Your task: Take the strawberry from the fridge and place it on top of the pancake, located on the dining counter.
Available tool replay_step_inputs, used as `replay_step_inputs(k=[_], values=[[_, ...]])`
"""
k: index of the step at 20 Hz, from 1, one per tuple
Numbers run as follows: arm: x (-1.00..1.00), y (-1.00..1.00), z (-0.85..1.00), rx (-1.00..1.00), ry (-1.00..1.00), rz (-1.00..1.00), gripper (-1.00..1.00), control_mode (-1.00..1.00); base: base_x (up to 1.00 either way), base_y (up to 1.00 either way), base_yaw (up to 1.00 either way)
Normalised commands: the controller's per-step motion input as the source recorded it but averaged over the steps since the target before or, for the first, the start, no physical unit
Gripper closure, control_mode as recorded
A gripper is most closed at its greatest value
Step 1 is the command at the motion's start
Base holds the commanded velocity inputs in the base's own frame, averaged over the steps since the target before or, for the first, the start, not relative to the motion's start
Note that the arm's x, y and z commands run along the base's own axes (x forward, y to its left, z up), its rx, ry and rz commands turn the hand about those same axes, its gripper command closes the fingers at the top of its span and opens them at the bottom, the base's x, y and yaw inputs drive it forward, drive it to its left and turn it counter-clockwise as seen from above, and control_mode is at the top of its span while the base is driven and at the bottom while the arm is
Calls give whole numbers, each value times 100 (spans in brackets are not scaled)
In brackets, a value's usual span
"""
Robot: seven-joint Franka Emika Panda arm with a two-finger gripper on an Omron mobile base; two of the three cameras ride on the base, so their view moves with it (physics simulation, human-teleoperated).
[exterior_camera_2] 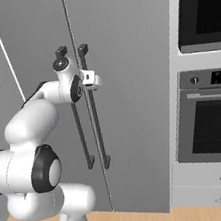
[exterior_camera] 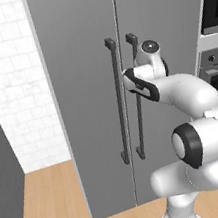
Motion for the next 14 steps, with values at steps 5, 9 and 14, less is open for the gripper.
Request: replay_step_inputs(k=[5,9,14], values=[[42,0,-7,0,1,0,-100,-100,0,0,0],[36,0,-23,0,0,0,-100,-100,0,0,0],[30,0,-27,0,0,0,-100,-100,0,0,0]])
